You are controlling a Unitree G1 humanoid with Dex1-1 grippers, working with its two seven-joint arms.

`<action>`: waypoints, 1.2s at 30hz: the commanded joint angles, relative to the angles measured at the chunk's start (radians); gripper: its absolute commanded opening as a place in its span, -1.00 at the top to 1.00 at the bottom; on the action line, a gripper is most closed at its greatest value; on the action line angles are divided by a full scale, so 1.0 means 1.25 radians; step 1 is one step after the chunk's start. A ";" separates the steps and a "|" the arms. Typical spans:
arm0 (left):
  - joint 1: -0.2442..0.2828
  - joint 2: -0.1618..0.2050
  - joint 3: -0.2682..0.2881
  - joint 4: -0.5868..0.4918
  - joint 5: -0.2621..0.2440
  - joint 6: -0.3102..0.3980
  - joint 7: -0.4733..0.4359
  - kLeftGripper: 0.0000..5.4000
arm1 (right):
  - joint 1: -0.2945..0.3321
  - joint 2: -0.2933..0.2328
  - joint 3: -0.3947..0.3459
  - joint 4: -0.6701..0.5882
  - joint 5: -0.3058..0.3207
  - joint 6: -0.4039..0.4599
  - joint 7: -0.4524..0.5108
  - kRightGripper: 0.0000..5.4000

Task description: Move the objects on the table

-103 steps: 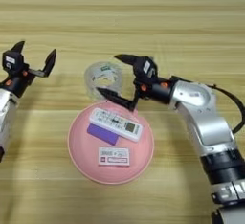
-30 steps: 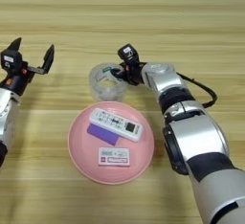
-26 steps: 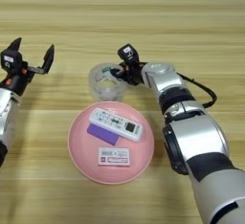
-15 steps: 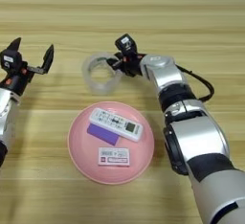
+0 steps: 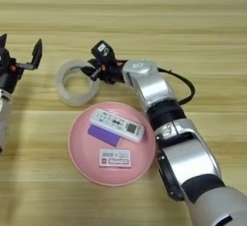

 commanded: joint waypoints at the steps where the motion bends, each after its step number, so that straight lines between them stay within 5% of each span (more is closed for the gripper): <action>1: -0.028 0.018 0.011 0.014 0.002 0.001 0.019 -1.00 | 0.044 0.009 0.047 -0.121 0.011 0.046 0.029 0.57; 14: -0.034 0.032 0.017 0.025 0.004 -0.006 0.026 -1.00 | 0.150 0.013 0.149 -0.320 0.023 0.121 0.065 0.58; 36: -0.029 0.030 0.013 0.019 0.004 -0.006 0.024 -1.00 | 0.194 -0.049 0.240 -0.313 0.030 0.116 0.148 0.59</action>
